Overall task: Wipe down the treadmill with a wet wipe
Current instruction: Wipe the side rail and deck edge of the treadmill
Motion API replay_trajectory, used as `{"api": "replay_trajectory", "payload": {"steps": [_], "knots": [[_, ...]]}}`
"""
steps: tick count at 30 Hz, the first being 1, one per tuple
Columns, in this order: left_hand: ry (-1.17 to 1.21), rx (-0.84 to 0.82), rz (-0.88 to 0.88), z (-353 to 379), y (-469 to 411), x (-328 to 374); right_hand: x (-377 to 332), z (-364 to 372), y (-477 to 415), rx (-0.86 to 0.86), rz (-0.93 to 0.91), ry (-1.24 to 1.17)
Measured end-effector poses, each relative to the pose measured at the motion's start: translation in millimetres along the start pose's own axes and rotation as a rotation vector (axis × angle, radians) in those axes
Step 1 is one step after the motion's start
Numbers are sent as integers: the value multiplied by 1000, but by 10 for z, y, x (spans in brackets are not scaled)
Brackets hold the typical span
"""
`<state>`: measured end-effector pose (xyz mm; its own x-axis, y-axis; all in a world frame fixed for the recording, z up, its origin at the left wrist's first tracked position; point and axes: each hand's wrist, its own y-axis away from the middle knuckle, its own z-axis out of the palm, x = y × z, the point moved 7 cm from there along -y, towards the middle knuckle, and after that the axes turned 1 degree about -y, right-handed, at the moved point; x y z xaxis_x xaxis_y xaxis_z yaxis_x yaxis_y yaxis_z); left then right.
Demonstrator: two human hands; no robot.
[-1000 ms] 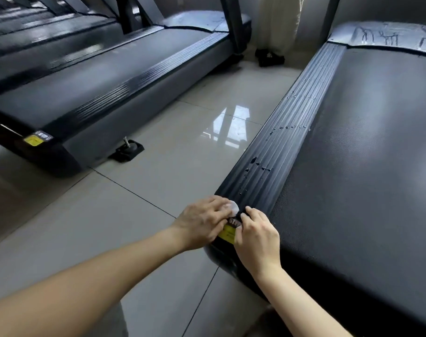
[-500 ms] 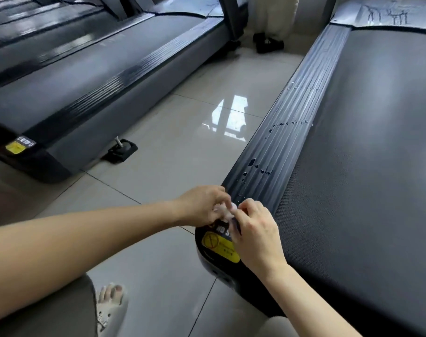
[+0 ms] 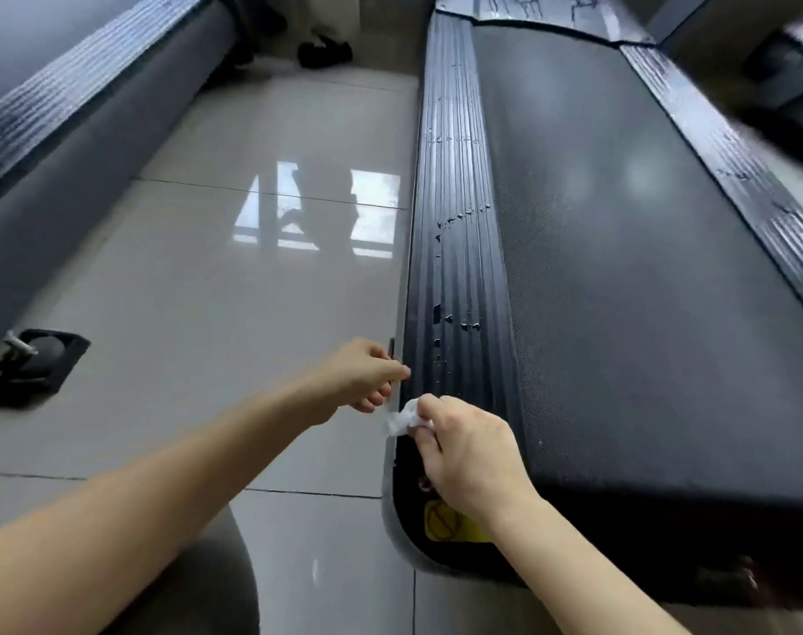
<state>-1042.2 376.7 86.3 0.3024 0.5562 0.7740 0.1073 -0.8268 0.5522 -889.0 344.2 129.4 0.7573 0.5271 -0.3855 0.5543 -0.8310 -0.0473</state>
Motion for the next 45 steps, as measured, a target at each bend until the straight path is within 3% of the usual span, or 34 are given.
{"api": "replay_trajectory", "payload": {"steps": [6,13,19,24,31,34,37,40,45], "knots": [[244,-170,-12,147,-274,-139,-42,2,9,-84,268,24],[365,-323,61,140,-301,-291,-99,-27,-179,-45,300,-38],[511,-232,138,58,-404,-151,314,-69,-1101,31,386,-57],[454,-162,148,-63,-423,-262,441,-56,-1433,51,397,-64],[335,-207,222,101,-271,-216,39,29,-65,11,209,-129],[271,-199,272,130,-259,-225,7,55,100,9,177,-119],[227,-204,270,99,-306,-183,51,30,-206,75,138,-47],[184,-227,206,112,-336,-174,335,4,-819,124,220,-5],[149,-262,158,70,-390,-220,607,-58,-1403,81,289,44]]}}
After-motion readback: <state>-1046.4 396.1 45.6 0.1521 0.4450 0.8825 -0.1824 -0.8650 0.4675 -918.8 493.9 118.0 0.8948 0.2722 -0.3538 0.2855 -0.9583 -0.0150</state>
